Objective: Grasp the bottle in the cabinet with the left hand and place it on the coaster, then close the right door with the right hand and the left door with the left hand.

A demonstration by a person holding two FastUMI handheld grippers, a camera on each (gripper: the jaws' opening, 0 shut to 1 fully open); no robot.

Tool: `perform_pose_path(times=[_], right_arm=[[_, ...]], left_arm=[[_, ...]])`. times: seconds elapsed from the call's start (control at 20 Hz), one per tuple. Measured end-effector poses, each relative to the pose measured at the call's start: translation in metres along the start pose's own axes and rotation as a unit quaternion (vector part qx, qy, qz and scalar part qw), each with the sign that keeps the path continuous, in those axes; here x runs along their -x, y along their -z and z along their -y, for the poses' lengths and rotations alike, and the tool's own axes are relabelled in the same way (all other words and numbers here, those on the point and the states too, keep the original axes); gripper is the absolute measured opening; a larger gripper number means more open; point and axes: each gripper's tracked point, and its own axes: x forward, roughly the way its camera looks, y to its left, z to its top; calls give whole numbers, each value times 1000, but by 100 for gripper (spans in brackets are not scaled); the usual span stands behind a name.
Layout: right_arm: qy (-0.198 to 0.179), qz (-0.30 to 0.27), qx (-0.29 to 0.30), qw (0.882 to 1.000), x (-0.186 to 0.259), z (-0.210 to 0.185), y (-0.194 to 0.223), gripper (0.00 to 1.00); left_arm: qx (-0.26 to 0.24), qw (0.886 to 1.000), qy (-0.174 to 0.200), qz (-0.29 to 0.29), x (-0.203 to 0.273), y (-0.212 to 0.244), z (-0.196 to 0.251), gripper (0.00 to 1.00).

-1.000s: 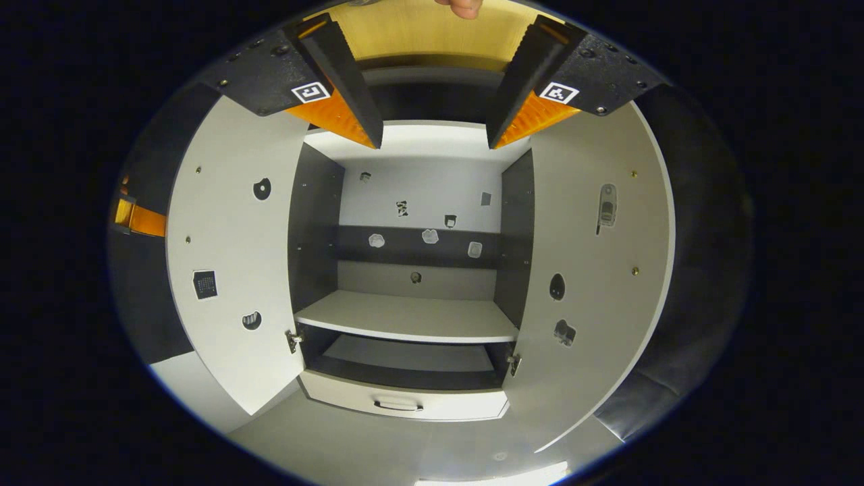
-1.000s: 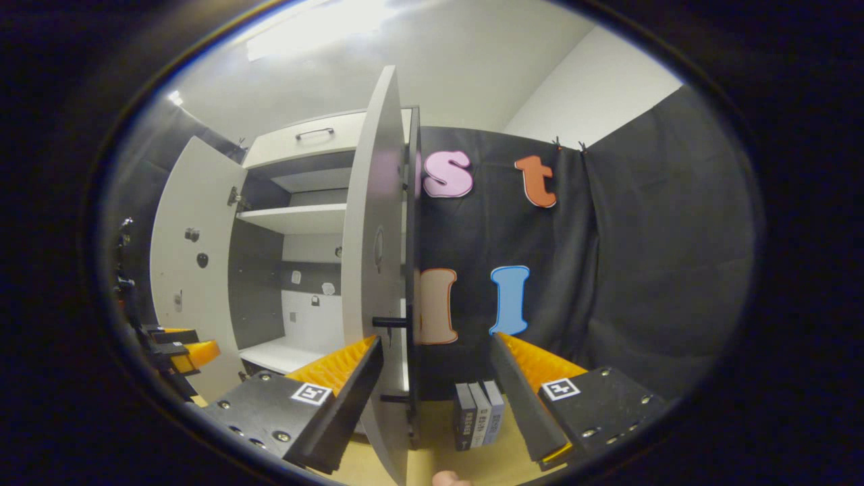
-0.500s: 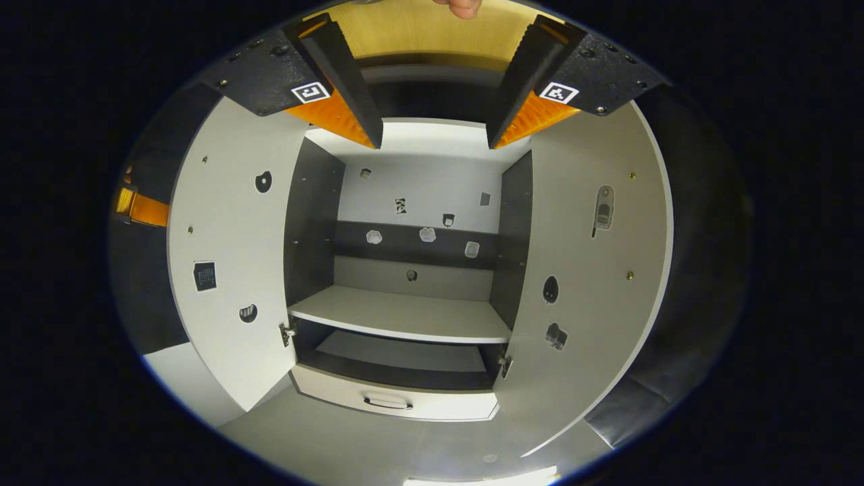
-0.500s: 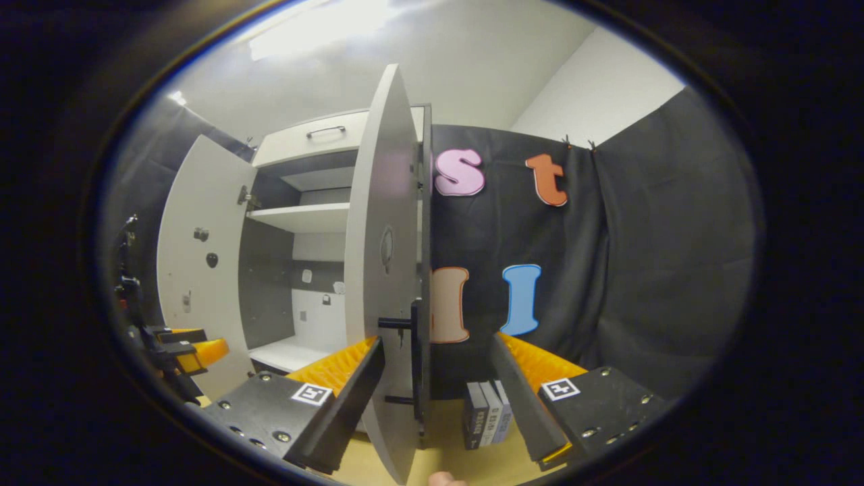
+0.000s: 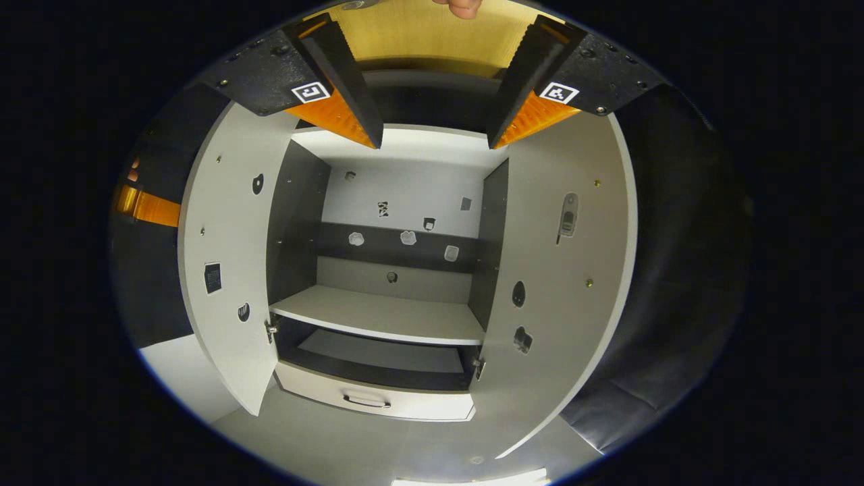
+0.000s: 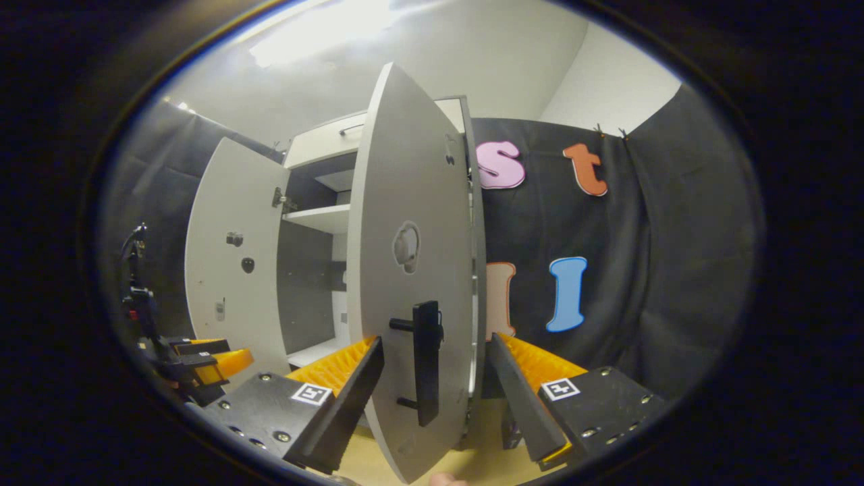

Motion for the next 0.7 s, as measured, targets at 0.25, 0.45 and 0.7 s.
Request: perform_pose_path(times=[0.25, 0.45, 0.7], right_arm=[[-24, -7, -6, 1000, -13, -20, 6, 97], [-50, -20, -8, 999, -23, -41, 15, 97], [-77, -25, -8, 997, -30, -61, 20, 97]], left_arm=[[4, 1000, -16, -4, 4, 2, -14, 96], [5, 1000, -23, -7, 4, 3, -18, 97], [2, 999, -35, -13, 7, 8, -23, 96]])
